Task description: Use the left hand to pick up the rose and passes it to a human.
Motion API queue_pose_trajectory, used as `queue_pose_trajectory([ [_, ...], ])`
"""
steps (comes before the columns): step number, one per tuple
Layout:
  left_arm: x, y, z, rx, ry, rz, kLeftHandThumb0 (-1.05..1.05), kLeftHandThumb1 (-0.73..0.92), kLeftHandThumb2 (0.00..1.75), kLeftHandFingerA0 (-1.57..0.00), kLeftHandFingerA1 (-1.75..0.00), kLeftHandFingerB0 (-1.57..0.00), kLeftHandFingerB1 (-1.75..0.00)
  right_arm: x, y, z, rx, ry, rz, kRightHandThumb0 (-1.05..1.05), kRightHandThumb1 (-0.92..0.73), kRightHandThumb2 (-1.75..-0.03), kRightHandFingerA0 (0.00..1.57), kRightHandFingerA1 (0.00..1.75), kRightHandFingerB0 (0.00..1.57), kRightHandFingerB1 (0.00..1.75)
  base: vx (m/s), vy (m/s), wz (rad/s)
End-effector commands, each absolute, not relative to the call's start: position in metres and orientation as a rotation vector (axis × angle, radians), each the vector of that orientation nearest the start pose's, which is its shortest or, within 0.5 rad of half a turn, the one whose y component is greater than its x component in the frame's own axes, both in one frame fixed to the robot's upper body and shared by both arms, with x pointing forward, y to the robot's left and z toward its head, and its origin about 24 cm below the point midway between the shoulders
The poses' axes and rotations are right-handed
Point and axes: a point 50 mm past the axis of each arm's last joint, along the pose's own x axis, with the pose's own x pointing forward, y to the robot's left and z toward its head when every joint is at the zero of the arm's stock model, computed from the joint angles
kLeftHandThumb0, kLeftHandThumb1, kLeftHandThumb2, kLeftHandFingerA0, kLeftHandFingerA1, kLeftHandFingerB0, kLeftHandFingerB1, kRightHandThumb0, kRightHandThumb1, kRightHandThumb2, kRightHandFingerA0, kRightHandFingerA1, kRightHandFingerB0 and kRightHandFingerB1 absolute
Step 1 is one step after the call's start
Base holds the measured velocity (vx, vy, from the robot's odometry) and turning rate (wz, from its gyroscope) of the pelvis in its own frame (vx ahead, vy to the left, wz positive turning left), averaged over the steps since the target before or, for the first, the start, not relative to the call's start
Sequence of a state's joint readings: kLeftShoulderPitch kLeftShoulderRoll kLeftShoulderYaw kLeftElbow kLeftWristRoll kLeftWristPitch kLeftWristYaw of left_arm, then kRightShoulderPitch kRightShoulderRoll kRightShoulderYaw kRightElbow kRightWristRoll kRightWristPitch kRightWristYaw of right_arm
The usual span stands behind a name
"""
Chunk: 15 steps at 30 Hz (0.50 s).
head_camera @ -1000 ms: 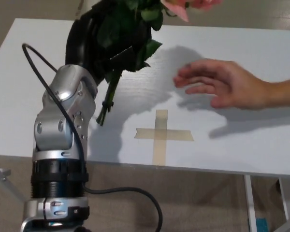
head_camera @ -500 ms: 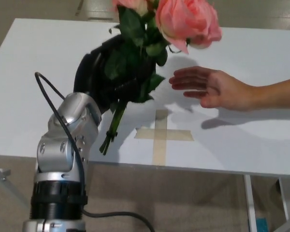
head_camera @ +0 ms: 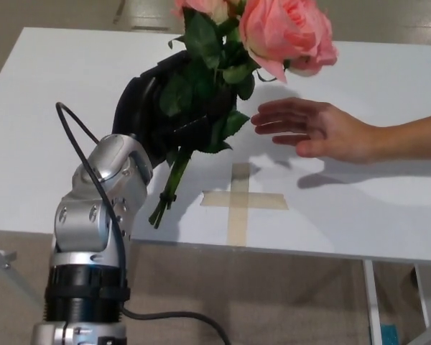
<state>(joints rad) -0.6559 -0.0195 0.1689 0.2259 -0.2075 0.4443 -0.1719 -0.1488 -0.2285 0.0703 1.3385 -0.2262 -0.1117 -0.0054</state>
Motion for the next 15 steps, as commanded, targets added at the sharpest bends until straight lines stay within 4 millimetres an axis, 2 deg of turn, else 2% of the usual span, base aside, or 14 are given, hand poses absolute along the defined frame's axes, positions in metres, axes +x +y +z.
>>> queue_pose_trajectory([
  [1, 0.362, 0.096, 0.153, -0.429, 0.030, -0.410, -0.15, 0.84, 0.69, -0.98, -1.51, -0.80, -1.00, 0.131, -0.229, -0.153, -0.436, 1.111, 0.090, -0.36, -0.66, -0.60, 0.75, 0.49, 0.60, 0.43, 0.00, 0.000, 0.00],
  [3, 0.365, 0.091, 0.158, -0.534, 0.031, -0.467, -0.15, 0.86, 0.68, -0.98, -1.52, -0.78, -1.02, 0.133, -0.228, -0.152, -0.436, 1.109, 0.092, -0.36, -0.66, -0.60, 0.75, 0.49, 0.60, 0.43, 0.00, 0.000, 0.00],
  [7, 0.368, 0.085, 0.162, -0.614, 0.045, -0.488, -0.13, 0.85, 0.70, -0.98, -1.52, -0.78, -1.04, 0.135, -0.227, -0.152, -0.438, 1.107, 0.099, -0.36, -0.66, -0.60, 0.74, 0.49, 0.58, 0.43, 0.00, 0.000, 0.00],
  [15, 0.378, 0.073, 0.162, -0.665, 0.066, -0.555, -0.14, 0.88, 0.70, -0.97, -1.50, -0.79, -1.03, 0.140, -0.224, -0.151, -0.432, 1.102, 0.102, -0.36, -0.66, -0.60, 0.74, 0.49, 0.59, 0.43, 0.00, 0.000, 0.00],
])
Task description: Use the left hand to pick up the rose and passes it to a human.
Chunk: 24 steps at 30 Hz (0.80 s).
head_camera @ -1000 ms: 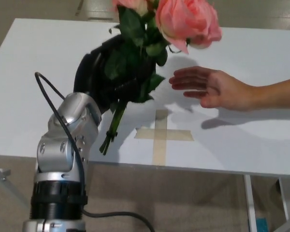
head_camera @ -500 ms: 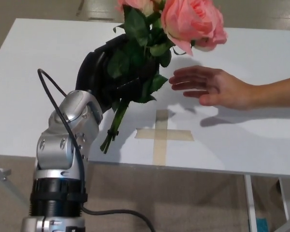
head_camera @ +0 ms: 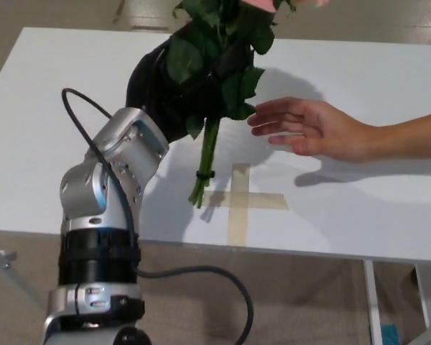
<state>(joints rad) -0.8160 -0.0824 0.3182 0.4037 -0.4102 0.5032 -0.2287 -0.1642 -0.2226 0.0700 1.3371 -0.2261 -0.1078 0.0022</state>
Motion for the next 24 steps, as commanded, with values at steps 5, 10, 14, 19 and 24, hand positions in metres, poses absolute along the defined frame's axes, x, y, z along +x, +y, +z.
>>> queue_pose_trajectory([
  [5, 0.381, 0.066, 0.160, -0.670, 0.079, -0.557, -0.14, 0.87, 0.69, -0.98, -1.49, -0.80, -1.01, 0.140, -0.223, -0.151, -0.429, 1.102, 0.105, -0.36, -0.66, -0.59, 0.75, 0.49, 0.59, 0.43, 0.00, 0.000, 0.00],
  [10, 0.383, 0.053, 0.152, -0.619, 0.111, -0.574, -0.13, 0.85, 0.70, -0.96, -1.48, -0.81, -1.00, 0.141, -0.219, -0.152, -0.427, 1.099, 0.122, -0.36, -0.66, -0.60, 0.75, 0.49, 0.59, 0.43, 0.00, 0.000, 0.00],
  [14, 0.384, 0.046, 0.150, -0.608, 0.122, -0.586, -0.13, 0.85, 0.70, -0.95, -1.48, -0.81, -1.01, 0.142, -0.218, -0.151, -0.433, 1.093, 0.129, -0.36, -0.66, -0.60, 0.75, 0.49, 0.59, 0.43, 0.00, 0.000, 0.00],
  [19, 0.386, 0.026, 0.152, -0.586, 0.162, -0.585, -0.12, 0.84, 0.69, -0.92, -1.46, -0.80, -1.01, 0.149, -0.216, -0.149, -0.443, 1.076, 0.138, -0.36, -0.66, -0.60, 0.75, 0.49, 0.61, 0.44, 0.00, 0.000, 0.00],
  [24, 0.388, 0.011, 0.156, -0.550, 0.173, -0.609, -0.10, 0.83, 0.70, -0.88, -1.43, -0.79, -0.98, 0.152, -0.210, -0.149, -0.451, 1.062, 0.150, -0.36, -0.66, -0.59, 0.75, 0.49, 0.61, 0.44, 0.00, 0.000, 0.00],
])
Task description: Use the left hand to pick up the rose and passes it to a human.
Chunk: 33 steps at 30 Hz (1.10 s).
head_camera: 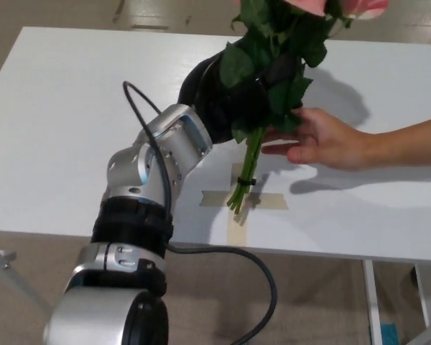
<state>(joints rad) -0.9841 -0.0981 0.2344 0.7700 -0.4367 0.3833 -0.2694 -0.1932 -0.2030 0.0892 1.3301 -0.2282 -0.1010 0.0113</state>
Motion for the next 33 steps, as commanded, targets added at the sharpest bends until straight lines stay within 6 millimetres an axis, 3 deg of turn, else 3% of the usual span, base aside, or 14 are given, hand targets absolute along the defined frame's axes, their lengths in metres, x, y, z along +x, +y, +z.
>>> queue_pose_trajectory([
  [1, 0.388, 0.010, 0.157, -0.544, 0.172, -0.612, -0.10, 0.83, 0.71, -0.88, -1.42, -0.79, -0.99, 0.153, -0.209, -0.149, -0.452, 1.060, 0.152, -0.36, -0.66, -0.59, 0.75, 0.49, 0.61, 0.44, 0.00, 0.000, 0.00],
  [16, 0.386, -0.018, 0.166, -0.516, 0.157, -0.672, -0.10, 0.82, 0.73, -0.83, -1.38, -0.79, -0.96, 0.162, -0.202, -0.147, -0.451, 1.029, 0.162, -0.37, -0.65, -0.59, 0.75, 0.49, 0.61, 0.44, 0.00, 0.000, 0.00],
  [25, 0.385, -0.032, 0.178, -0.517, 0.131, -0.714, -0.11, 0.84, 0.69, -0.82, -1.39, -0.78, -0.99, 0.182, -0.202, -0.138, -0.447, 0.990, 0.148, -0.37, -0.65, -0.59, 0.76, 0.50, 0.60, 0.43, 0.00, 0.000, 0.00],
  [33, 0.383, -0.029, 0.163, -0.509, 0.163, -0.707, -0.11, 0.85, 0.70, -0.81, -1.39, -0.76, -1.00, 0.170, -0.199, -0.144, -0.435, 1.008, 0.156, -0.37, -0.65, -0.60, 0.77, 0.50, 0.60, 0.43, 0.00, 0.000, 0.00],
])
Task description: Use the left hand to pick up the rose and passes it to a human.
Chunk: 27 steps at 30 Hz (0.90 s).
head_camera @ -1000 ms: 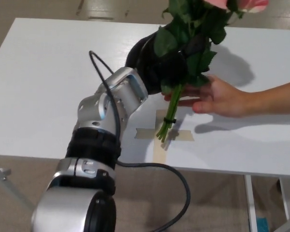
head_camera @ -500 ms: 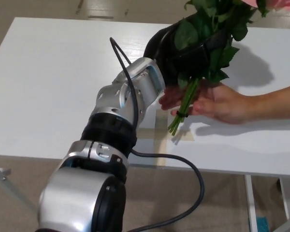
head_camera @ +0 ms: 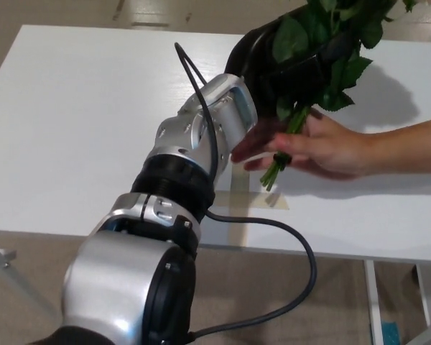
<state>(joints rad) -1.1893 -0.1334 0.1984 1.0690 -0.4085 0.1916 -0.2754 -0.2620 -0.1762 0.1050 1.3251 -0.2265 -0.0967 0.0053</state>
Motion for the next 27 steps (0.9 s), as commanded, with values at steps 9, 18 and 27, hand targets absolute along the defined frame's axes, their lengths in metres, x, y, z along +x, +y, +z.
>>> queue_pose_trajectory([
  [9, 0.382, -0.025, 0.155, -0.511, 0.175, -0.707, -0.11, 0.85, 0.70, -0.82, -1.38, -0.76, -1.00, 0.168, -0.197, -0.145, -0.453, 1.012, 0.168, -0.37, -0.65, -0.59, 0.75, 0.49, 0.61, 0.44, 0.00, 0.000, 0.00],
  [18, 0.381, -0.021, 0.144, -0.513, 0.202, -0.699, -0.10, 0.85, 0.71, -0.83, -1.38, -0.76, -0.99, 0.164, -0.197, -0.146, -0.469, 1.021, 0.186, -0.37, -0.65, -0.59, 0.74, 0.48, 0.60, 0.43, 0.00, 0.000, 0.00],
  [27, 0.383, -0.010, 0.144, -0.300, 0.219, -0.830, -0.71, 0.44, 0.54, 0.00, 0.00, 0.00, 0.00, 0.166, -0.196, -0.146, -0.473, 1.012, 0.190, -0.38, -0.65, -0.59, 0.74, 0.48, 0.60, 0.43, 0.00, 0.000, 0.00],
])
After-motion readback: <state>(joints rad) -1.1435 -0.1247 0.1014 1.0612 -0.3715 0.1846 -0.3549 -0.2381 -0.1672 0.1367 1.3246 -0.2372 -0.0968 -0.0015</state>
